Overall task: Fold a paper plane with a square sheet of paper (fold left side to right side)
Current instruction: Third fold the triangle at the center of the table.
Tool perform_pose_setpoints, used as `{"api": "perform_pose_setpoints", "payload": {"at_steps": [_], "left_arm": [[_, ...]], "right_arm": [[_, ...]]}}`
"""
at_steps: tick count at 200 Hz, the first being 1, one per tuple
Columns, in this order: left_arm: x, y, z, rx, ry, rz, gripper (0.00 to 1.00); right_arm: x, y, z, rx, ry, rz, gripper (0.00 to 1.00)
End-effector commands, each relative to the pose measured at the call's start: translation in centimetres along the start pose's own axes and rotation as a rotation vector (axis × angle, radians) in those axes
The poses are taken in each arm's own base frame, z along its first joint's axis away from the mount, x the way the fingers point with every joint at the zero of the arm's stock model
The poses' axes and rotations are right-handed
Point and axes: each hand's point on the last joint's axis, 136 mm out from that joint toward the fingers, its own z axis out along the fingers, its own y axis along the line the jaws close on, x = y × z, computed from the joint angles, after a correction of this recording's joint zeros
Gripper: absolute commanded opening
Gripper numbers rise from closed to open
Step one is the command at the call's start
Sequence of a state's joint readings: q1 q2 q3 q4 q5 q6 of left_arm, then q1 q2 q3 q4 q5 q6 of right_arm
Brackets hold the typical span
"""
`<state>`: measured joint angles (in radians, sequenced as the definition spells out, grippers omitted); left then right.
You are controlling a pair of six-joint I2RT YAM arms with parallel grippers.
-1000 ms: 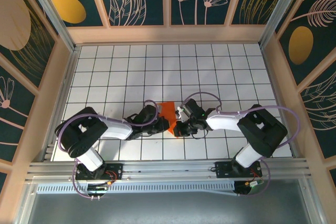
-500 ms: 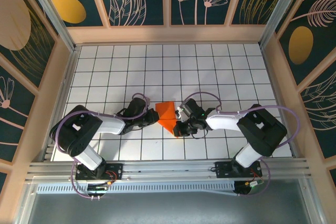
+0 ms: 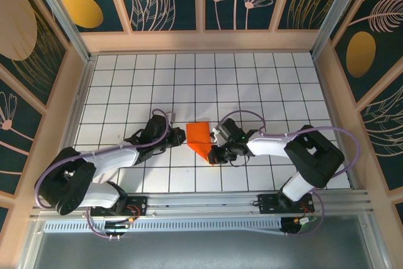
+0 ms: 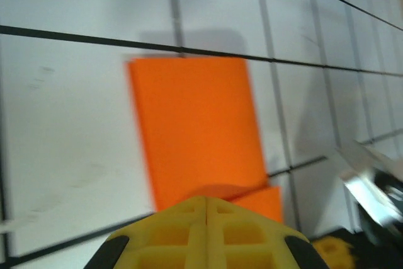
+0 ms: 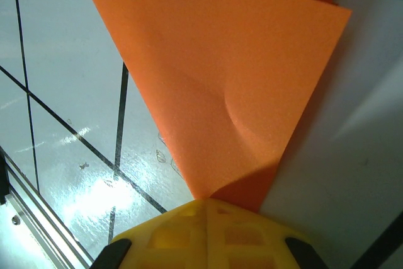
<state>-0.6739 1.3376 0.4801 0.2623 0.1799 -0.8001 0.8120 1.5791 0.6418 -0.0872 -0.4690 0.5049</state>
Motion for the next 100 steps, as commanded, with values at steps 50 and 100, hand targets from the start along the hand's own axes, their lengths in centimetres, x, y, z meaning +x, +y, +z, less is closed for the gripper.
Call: {"api": "perform_pose_setpoints", "payload": {"at_steps": [50,100], "left_arm": [[4.9,-4.1,3.5,0.115,0.166,0.045,0.05],[6.7,-0.9,5.5,-0.021,0.231,0.012,0.04]], "right_arm": [[3.1,-6.0,0.7,0.252,0.069,0.077,0.0],[2.6,-5.3,0.7,0.22,0.05,0.069,0.0]]}}
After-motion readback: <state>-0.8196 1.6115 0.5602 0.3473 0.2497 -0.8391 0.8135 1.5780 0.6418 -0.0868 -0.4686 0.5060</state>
